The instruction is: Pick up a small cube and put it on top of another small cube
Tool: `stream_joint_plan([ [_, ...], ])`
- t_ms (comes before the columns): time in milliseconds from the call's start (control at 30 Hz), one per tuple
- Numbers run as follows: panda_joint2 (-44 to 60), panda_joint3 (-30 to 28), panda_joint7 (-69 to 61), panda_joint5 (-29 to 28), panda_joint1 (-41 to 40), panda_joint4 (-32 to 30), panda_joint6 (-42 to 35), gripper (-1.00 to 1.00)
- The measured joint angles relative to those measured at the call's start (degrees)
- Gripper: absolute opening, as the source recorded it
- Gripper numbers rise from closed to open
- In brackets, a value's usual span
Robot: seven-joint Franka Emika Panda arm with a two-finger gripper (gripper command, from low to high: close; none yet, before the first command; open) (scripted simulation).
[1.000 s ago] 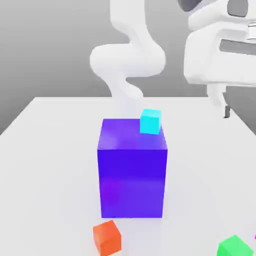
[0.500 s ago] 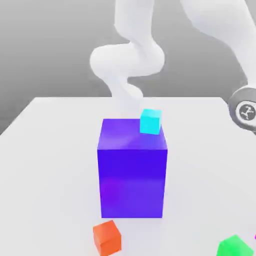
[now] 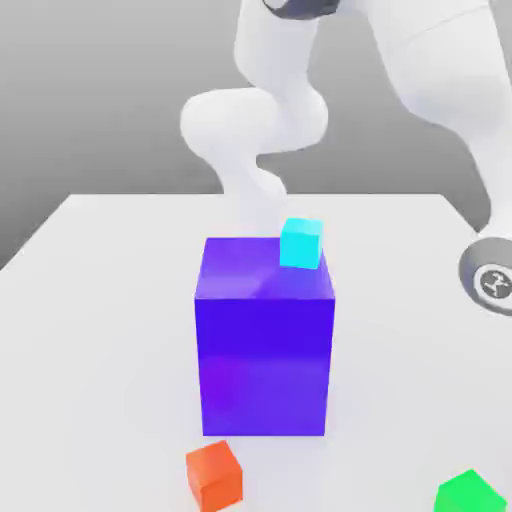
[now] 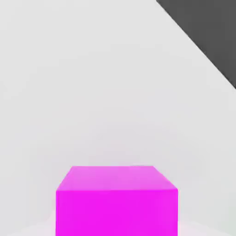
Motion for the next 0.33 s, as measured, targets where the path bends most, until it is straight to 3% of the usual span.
stream_joint_plan([
  [100, -5.14, -2.42, 2.85, 5.28, -5.0, -0.83, -3.4, -1.0],
  [233, -0.56, -5.4, 5.74, 4.42, -5.11, -0.63, 1.17, -1.0],
  [267, 0.66, -5.9, 6.14, 3.96, -4.79, -0.54, 2.3, 1.0],
  [333, 0.66, -5.9, 6.14, 3.96, -4.79, -0.54, 2.3, 1.0],
])
